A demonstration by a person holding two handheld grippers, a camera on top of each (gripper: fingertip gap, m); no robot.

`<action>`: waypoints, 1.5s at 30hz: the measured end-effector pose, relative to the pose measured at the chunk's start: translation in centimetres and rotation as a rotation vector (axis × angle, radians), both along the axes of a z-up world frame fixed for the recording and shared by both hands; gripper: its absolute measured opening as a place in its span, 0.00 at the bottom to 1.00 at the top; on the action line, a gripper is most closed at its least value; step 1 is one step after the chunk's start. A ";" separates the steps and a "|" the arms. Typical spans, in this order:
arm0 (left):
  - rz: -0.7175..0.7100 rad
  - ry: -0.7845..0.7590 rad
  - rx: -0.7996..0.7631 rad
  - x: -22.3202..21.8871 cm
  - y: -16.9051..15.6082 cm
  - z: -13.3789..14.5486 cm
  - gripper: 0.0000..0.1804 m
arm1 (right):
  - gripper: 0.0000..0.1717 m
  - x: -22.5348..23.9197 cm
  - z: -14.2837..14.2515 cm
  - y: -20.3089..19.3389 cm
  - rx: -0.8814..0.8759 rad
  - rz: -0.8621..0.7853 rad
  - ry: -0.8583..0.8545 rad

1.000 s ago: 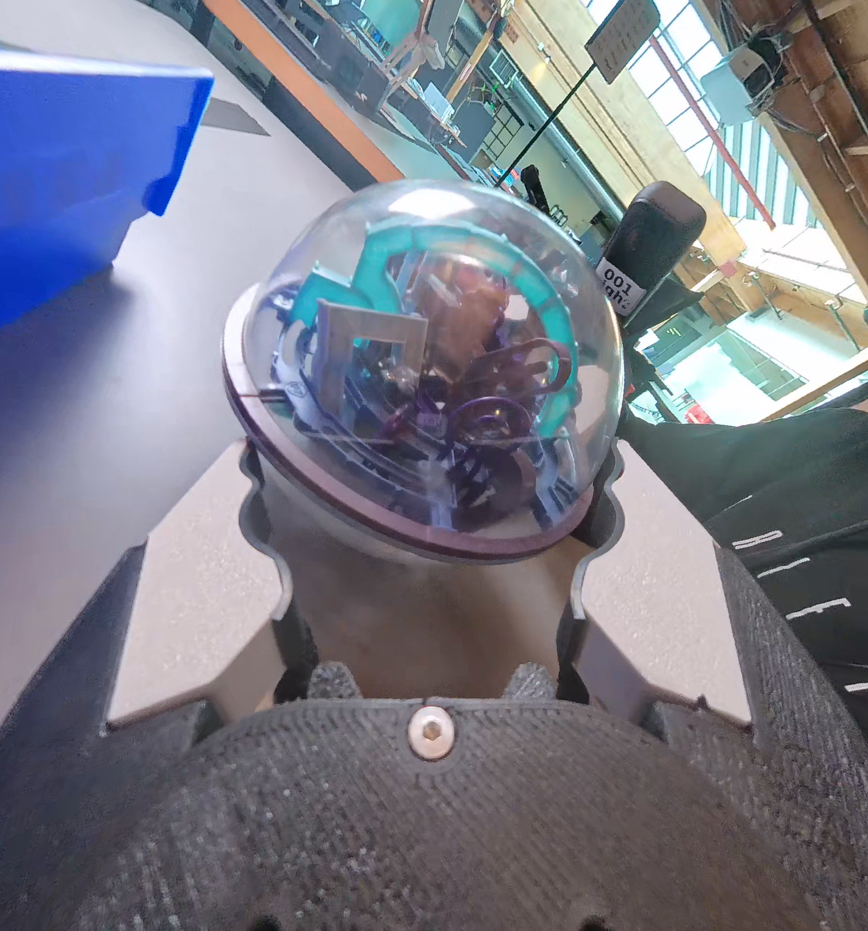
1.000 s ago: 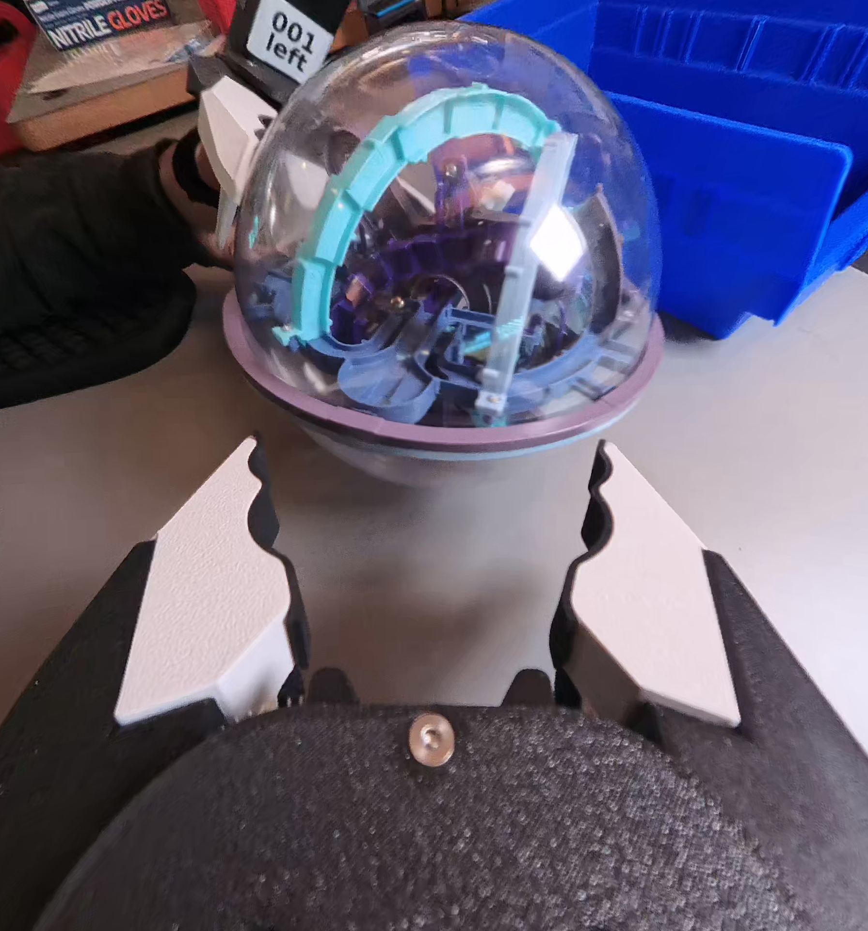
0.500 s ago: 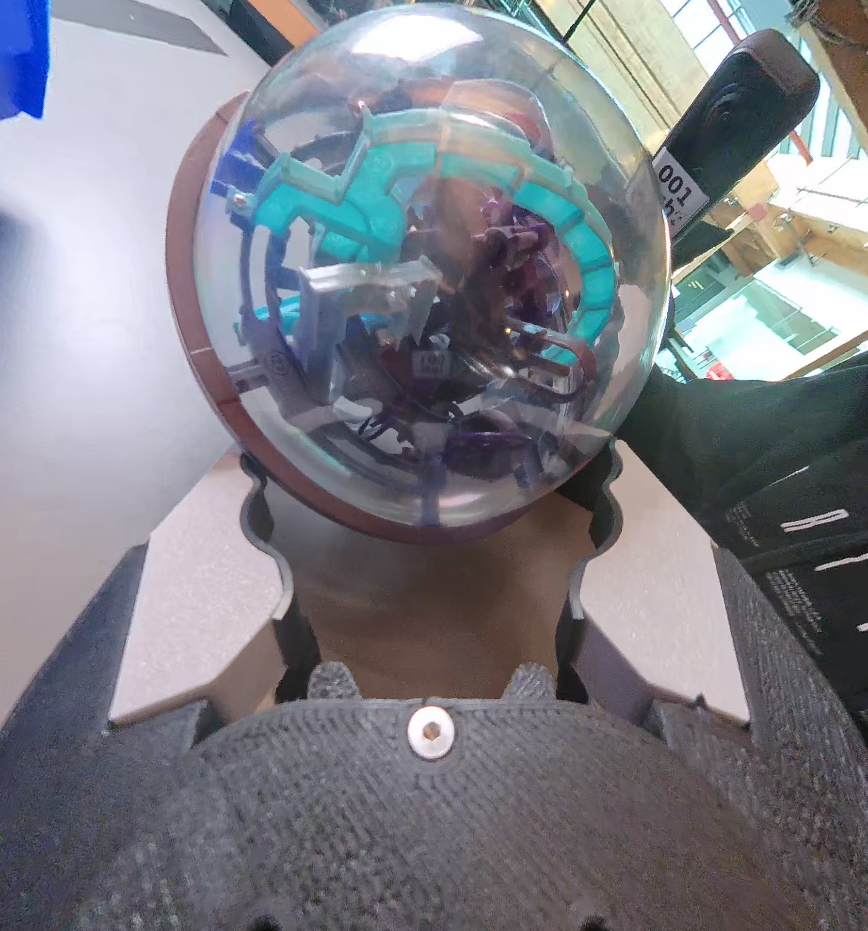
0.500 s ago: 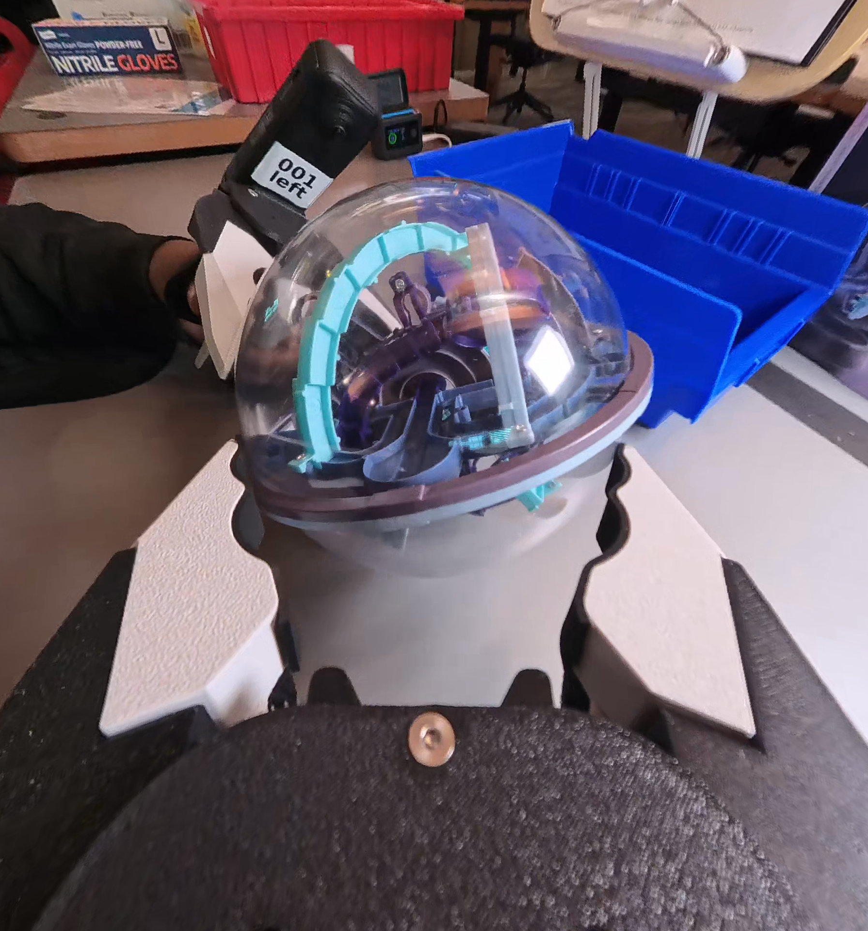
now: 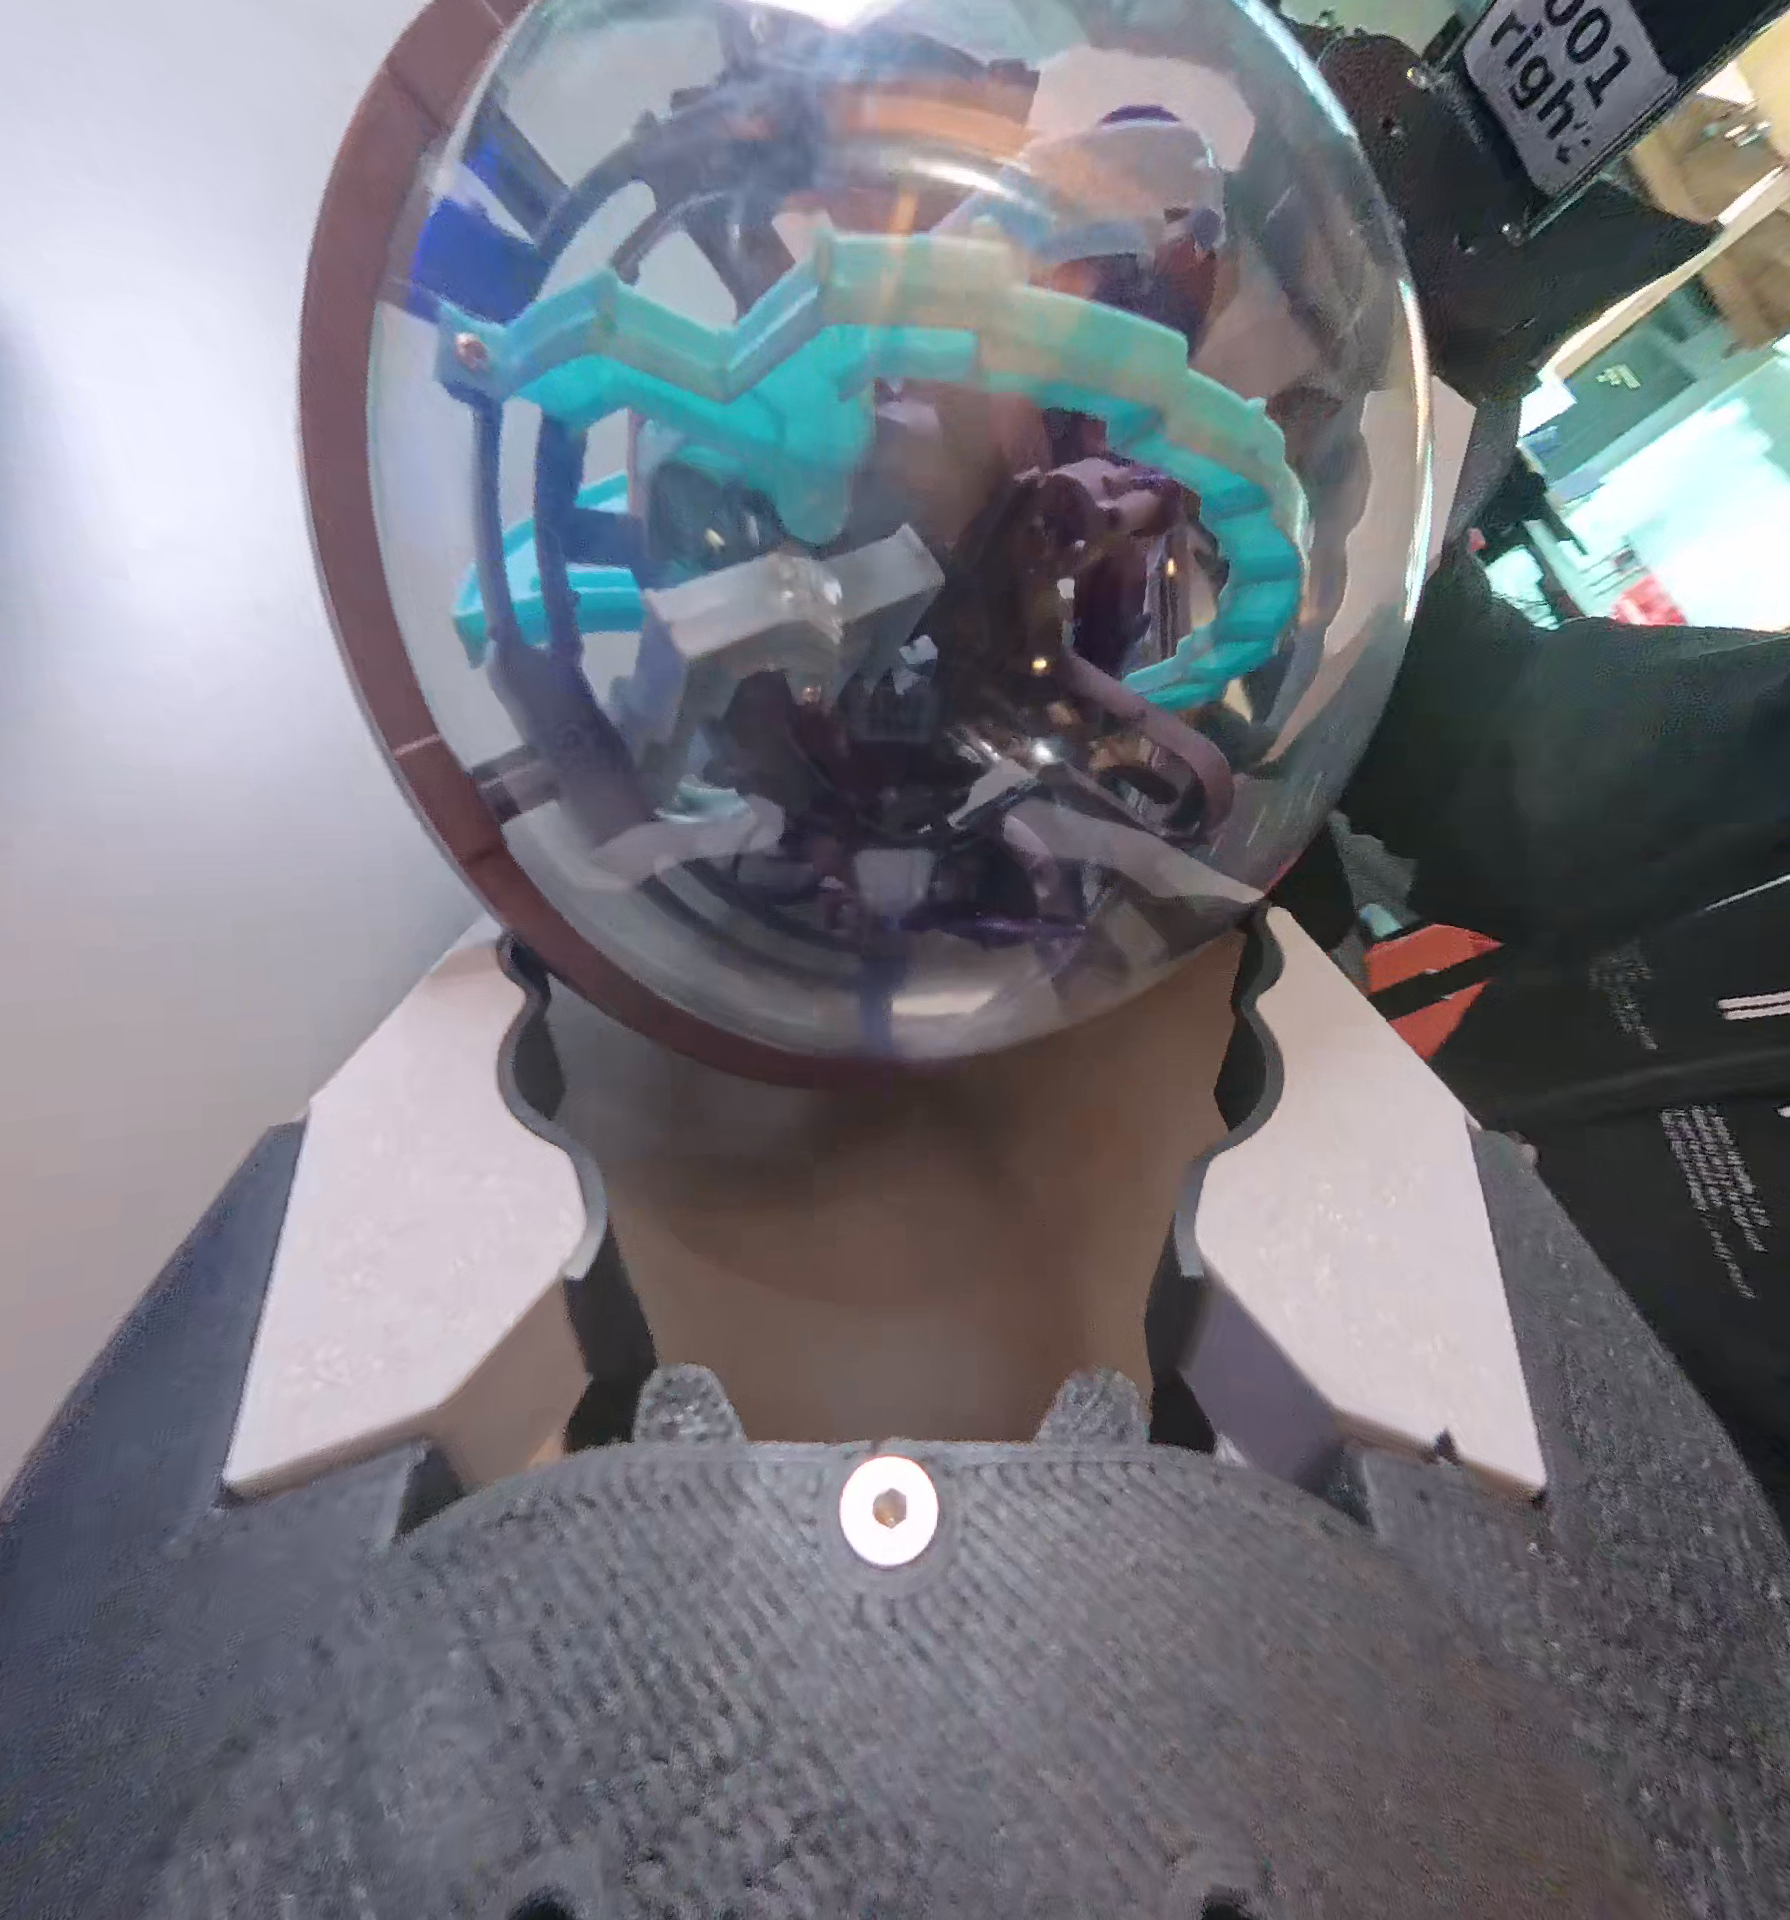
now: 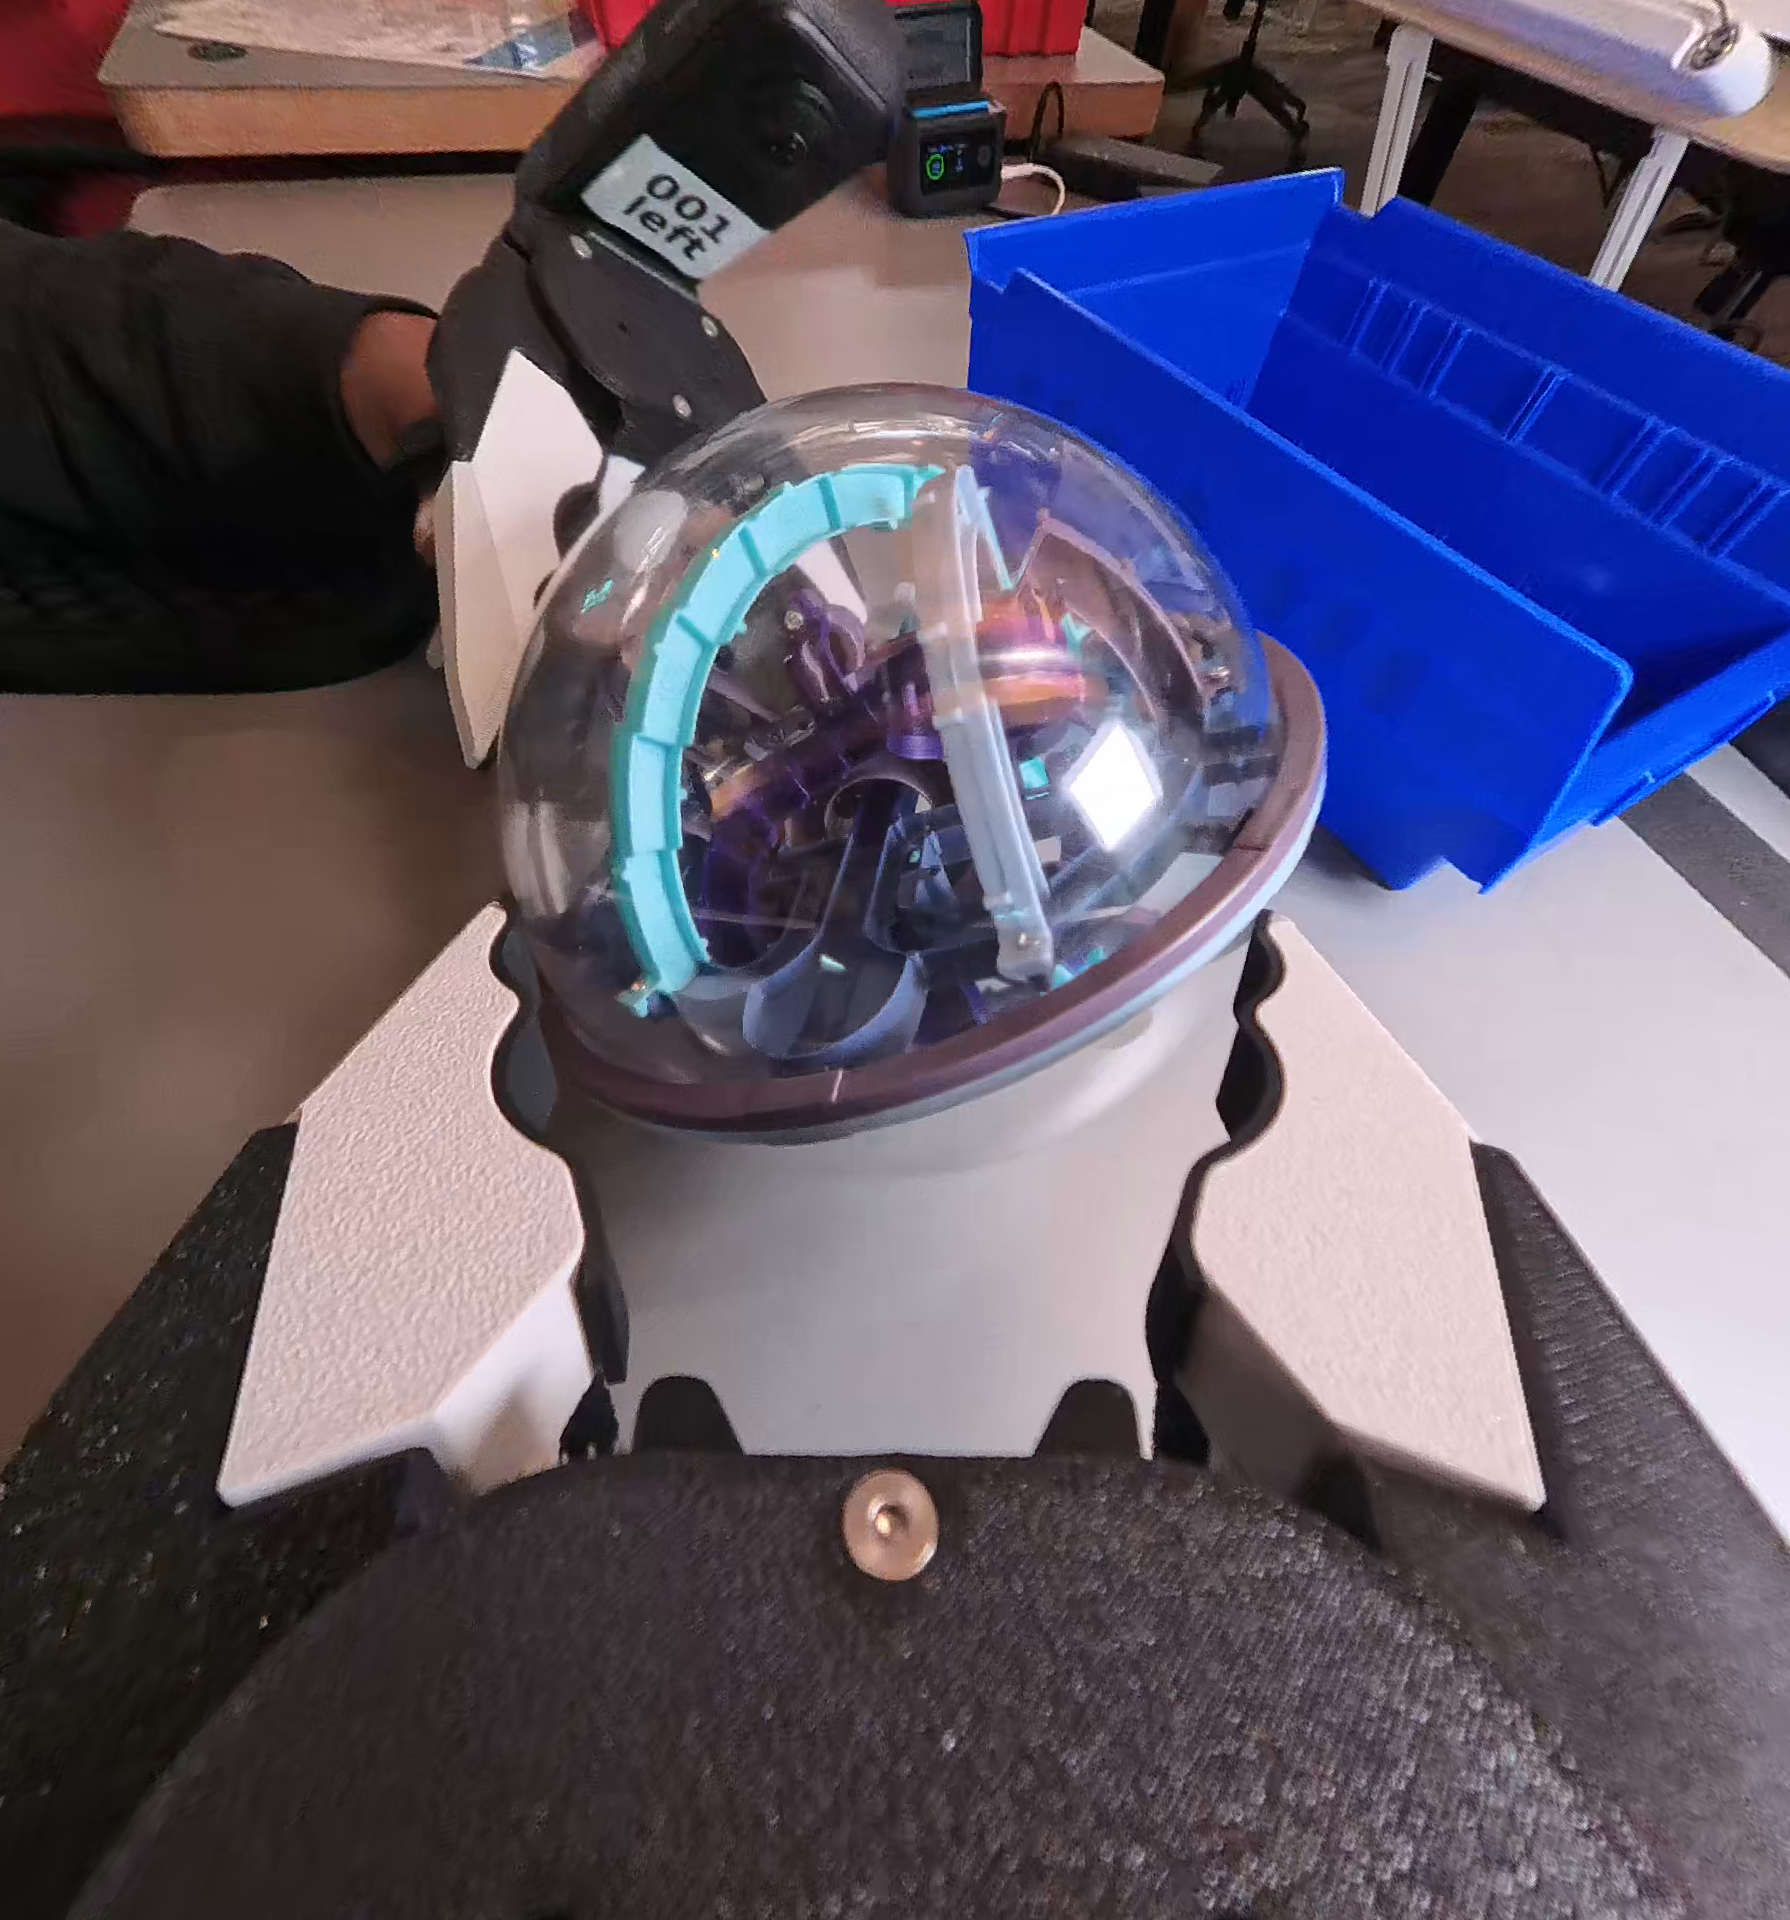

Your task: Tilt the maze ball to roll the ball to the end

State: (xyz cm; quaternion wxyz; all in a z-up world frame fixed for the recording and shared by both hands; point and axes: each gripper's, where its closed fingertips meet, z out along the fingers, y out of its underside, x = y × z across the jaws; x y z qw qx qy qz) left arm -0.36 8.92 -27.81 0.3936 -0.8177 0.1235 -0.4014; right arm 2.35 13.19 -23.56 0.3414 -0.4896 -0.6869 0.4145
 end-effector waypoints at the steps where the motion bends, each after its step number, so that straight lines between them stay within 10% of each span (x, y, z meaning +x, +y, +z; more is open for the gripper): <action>1: 0.014 0.028 0.022 -0.2 0.2 0.0 0.74 | 0.76 -0.2 0.1 -0.1 0.000 0.002 0.003; 12: 0.094 0.365 0.482 -1.9 1.4 5.4 0.84 | 0.74 -2.6 1.4 -1.2 0.071 0.078 0.004; 19: 0.156 0.322 0.342 -3.4 2.1 3.7 0.84 | 0.72 -4.5 3.3 -1.5 0.062 0.010 0.077; 31: 0.265 0.038 0.169 -2.8 2.0 3.3 0.82 | 0.79 -2.2 -1.7 -1.5 -0.040 -0.183 0.001; 45: 0.079 0.171 0.341 -2.8 0.2 3.5 0.86 | 0.79 -2.2 0.0 -2.7 0.271 0.132 -0.102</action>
